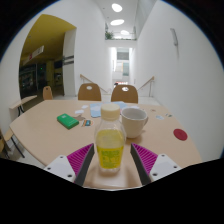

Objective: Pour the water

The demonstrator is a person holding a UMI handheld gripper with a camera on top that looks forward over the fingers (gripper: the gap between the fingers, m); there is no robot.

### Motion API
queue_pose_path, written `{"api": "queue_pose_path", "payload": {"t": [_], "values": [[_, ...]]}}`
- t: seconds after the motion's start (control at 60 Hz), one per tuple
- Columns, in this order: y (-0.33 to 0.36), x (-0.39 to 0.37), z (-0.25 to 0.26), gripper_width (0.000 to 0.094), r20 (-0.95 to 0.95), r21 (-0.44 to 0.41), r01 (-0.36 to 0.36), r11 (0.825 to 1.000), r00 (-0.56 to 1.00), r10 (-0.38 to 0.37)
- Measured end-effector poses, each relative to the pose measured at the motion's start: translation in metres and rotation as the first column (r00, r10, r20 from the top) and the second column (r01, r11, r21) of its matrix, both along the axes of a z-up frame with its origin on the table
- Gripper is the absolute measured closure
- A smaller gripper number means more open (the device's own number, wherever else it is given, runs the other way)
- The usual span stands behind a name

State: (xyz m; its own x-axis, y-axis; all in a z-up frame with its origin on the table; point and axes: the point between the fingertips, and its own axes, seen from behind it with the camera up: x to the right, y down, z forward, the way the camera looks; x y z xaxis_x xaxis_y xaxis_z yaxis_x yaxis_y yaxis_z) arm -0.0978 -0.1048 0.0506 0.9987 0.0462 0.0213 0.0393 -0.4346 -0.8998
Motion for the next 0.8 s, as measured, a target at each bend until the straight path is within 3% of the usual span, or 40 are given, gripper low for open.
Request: {"api": "queue_pose_path", "payload": {"t": [0.15, 0.2, 0.25, 0.417, 0.583, 0.7, 0.8], "values": [[0.034, 0.004, -0.026, 0.0167, -0.029, -0.027, 0.007, 1.0, 1.0, -0.008], [0.042, -0.001, -0.03, 0.0259, -0.038, -0.02, -0.01, 1.0, 0.999, 0.009], [0.046, -0.002, -0.03, 0.0443, -0.037, -0.014, -0.025, 1.0, 0.999, 0.024], [0.054, 0.0, -0.027, 0.0594, -0.042, 0.033, -0.028, 0.999, 0.999, 0.03], [0.069, -0.01, -0.024, 0.0608, -0.177, 0.033, -0.032, 0.999, 0.983, 0.038], [0.098, -0.043, 0.004, 0.061, -0.404, 0.056, -0.051, 0.997, 0.912, 0.07], [0.129, -0.067, 0.028, 0.0612, -0.657, 0.056, -0.047, 0.997, 0.75, 0.072]]}}
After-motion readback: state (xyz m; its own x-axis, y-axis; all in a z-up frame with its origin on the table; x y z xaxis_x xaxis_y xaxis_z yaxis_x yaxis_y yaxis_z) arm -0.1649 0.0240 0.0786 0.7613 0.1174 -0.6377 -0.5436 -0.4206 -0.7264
